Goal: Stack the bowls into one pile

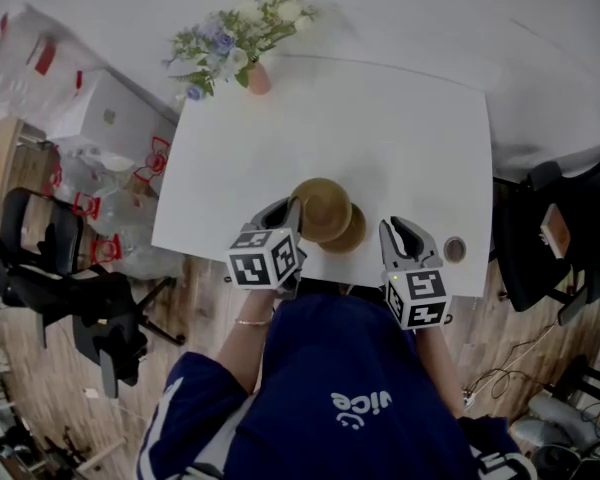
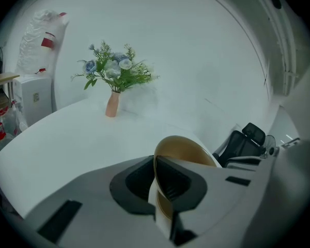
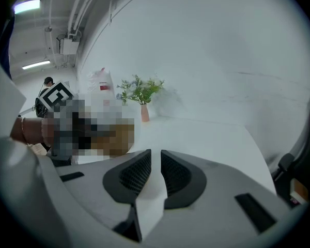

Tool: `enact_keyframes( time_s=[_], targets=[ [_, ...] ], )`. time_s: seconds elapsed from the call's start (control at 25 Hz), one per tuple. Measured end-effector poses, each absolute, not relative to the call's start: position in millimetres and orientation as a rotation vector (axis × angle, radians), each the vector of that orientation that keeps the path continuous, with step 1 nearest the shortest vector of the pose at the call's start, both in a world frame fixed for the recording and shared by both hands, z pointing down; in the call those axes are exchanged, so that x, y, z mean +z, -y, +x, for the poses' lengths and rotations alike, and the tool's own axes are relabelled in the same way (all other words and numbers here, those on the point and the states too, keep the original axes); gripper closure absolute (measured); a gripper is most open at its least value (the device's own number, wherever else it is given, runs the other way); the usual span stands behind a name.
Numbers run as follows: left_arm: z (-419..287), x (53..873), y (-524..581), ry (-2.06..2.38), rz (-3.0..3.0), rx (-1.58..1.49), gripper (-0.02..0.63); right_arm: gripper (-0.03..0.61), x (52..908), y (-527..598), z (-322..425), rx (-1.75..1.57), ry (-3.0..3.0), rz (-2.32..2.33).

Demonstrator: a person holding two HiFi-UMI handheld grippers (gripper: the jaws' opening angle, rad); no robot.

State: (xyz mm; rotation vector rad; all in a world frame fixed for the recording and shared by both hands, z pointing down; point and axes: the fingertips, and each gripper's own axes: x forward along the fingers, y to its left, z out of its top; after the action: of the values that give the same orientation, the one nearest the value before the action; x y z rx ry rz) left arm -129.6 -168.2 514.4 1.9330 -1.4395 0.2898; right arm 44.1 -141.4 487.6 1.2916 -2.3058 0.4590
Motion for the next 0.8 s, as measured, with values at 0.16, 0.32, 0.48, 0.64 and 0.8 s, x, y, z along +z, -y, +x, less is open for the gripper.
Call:
enact_keyframes(
  time_s=[0.16,0.32,0.48,0.64,0.8],
  targets=[
    [-115,522,157,1.411,1.939,0.301,0.584,0.526,488,136,51,0.451,2.298,1.288],
    [-105,528,147,1.405,1.932,0.317,0.584,0.537,486,130,60,0.427,2.301,1.294],
    [-100,532,144,1.412,1.926,0.327,0.584,0.552,490,121,64,0.429,2.293,1.257],
    [-93,540,140,1.402,1.914,0.360,0.584,0.554,493,114,67,0.445,2.299,1.244],
    [-85,552,136,1.392,1.903,0.407,0.584,0.554,495,109,70,0.446,2.299,1.223]
  ],
)
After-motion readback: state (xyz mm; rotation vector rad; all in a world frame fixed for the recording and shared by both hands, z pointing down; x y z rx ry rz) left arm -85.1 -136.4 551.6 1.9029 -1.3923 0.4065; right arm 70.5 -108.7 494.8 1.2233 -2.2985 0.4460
